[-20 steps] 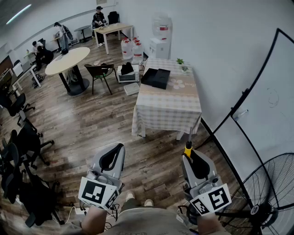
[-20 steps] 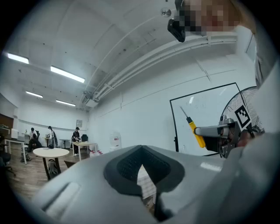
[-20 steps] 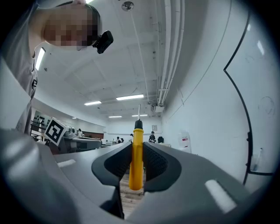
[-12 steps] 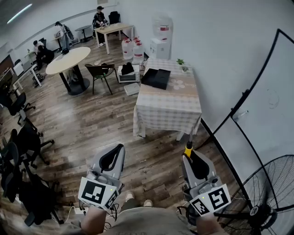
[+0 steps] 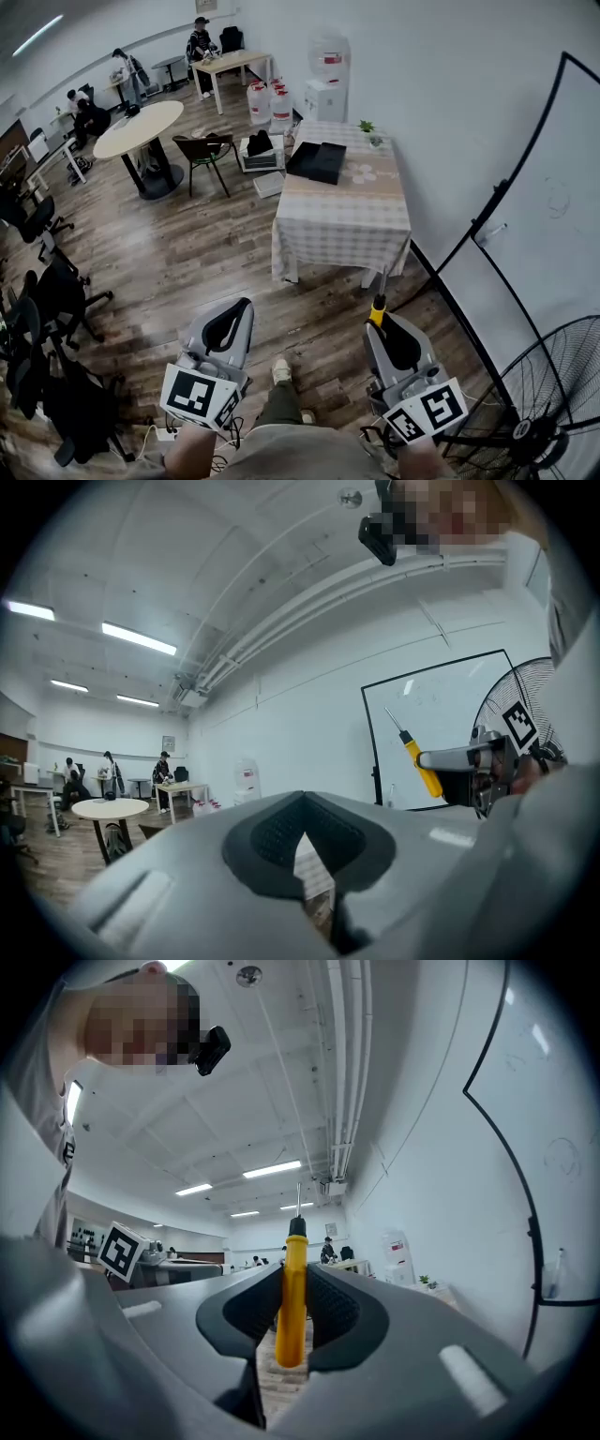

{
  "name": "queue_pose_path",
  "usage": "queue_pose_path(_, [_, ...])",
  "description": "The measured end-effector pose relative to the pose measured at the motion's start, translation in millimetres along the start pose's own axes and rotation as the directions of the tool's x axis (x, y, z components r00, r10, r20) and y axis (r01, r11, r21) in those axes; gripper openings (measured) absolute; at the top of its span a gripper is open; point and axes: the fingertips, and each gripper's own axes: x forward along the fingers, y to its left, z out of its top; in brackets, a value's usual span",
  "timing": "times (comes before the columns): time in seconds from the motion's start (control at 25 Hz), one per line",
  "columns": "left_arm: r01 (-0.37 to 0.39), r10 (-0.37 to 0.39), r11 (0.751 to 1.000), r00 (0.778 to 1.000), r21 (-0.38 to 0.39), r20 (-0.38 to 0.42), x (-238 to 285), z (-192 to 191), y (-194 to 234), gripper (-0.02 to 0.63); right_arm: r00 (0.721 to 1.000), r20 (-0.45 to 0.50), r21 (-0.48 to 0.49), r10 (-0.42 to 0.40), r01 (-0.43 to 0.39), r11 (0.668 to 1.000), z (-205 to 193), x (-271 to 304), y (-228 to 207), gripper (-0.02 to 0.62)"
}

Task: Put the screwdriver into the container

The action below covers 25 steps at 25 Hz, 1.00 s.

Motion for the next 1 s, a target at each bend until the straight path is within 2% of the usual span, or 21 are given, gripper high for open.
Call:
queue_pose_path(0.2, [0.010,-0.011,1.000,1.000,0.013,0.013,16,2,9,0.000,1.000,-0.008,-0.014,0.000,-0.001,1.000,-3,17,-5,0.107])
queue_pose_path(0.4, [0.010,-0.011,1.000,1.000,0.013,0.007,43,-5,32,0.000,1.000,-0.012,-0.017,-0.009,0.008,1.000,-7,55,-27,0.107])
queue_pose_path(0.76, [0.003,-0.003,1.000,1.000,-0.025,0.006,127,-11,112,0.000,0.998,-0.056,-0.033,-0.018,0.016,0.999,-15,157,-74,0.107])
queue_pose_path(1.0, [0.010,-0.009,0.999,1.000,-0.039,0.004,185,-10,183,0.000,0.997,-0.074,-0.025,-0.023,0.022,0.999,-14,247,-96,0.106])
